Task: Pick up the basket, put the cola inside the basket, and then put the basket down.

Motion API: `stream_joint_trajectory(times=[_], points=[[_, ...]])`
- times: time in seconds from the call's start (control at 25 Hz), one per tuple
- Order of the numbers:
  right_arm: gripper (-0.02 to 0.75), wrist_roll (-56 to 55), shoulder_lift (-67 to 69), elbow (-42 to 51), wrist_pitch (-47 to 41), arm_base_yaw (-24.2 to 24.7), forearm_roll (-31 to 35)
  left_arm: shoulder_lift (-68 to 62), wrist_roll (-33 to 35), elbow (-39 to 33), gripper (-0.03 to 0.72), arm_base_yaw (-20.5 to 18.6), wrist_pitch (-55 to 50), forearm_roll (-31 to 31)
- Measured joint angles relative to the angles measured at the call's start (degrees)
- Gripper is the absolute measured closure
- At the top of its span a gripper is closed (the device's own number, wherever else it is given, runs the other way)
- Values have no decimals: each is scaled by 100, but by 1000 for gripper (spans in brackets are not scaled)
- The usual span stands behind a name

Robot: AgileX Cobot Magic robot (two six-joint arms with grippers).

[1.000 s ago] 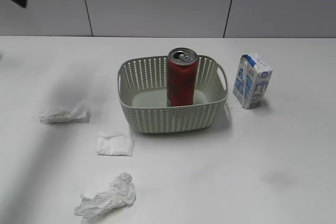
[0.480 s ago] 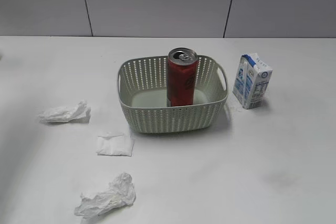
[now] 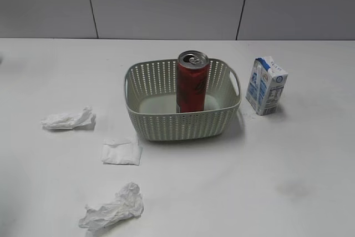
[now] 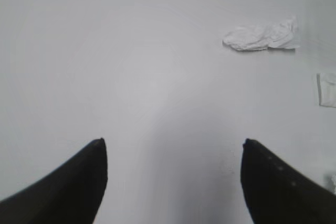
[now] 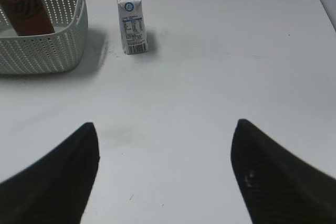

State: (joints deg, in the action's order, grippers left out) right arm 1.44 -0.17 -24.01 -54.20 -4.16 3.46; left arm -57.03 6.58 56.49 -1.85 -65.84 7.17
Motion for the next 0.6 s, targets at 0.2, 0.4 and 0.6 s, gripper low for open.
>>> stream_joint_trajectory(times=[0.2,0.4,0.6], points=[[147,0,0,0,0,0,0,1187,0,-1320,95,0,598,0],[146,0,0,0,0,0,0,2170,7,-2307,97,0,699,-66],[146,0,0,0,0,0,0,3091,7,-2652,97,0,635,-79]])
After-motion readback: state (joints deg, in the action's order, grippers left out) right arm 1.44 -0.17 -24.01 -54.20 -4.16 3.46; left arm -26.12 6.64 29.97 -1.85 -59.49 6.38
